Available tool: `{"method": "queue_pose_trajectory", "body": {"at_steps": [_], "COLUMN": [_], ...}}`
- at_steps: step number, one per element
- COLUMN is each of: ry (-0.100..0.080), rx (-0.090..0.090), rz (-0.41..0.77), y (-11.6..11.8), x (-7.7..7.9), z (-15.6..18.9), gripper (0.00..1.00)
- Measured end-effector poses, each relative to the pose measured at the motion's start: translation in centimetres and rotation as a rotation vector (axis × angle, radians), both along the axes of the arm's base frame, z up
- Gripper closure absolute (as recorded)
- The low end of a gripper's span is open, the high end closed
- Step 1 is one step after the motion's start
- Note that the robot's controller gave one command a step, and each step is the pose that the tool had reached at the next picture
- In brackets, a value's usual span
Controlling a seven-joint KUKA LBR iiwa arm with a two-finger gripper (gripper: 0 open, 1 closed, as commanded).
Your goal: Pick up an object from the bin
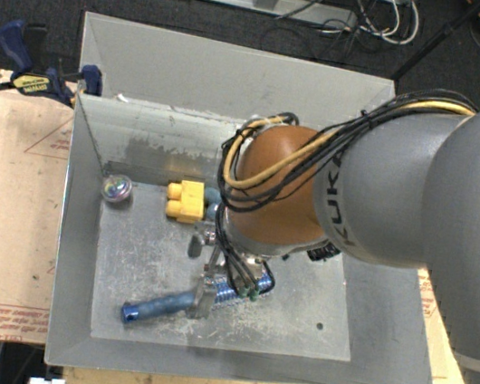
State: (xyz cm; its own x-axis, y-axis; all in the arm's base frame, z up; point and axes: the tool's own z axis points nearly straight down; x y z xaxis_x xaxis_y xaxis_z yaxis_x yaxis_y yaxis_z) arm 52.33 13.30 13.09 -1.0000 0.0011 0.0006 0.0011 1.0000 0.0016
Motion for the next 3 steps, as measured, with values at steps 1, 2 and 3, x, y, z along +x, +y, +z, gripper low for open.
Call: {"method": "queue_pose_trajectory", "body": {"at_steps": [1, 2, 3], "ry": [0.006, 0.0, -0.007], "rx": [-0.001, 0.0, 0.002], "rz": [-0.013, -0.015, -0.044], "y": [0.3, 0.3, 1.6], "x": [-1.8, -1.6, -3.5], "z": [-6.5, -6.1, 5.2], "gripper": [0.0, 1.0, 1.0]}}
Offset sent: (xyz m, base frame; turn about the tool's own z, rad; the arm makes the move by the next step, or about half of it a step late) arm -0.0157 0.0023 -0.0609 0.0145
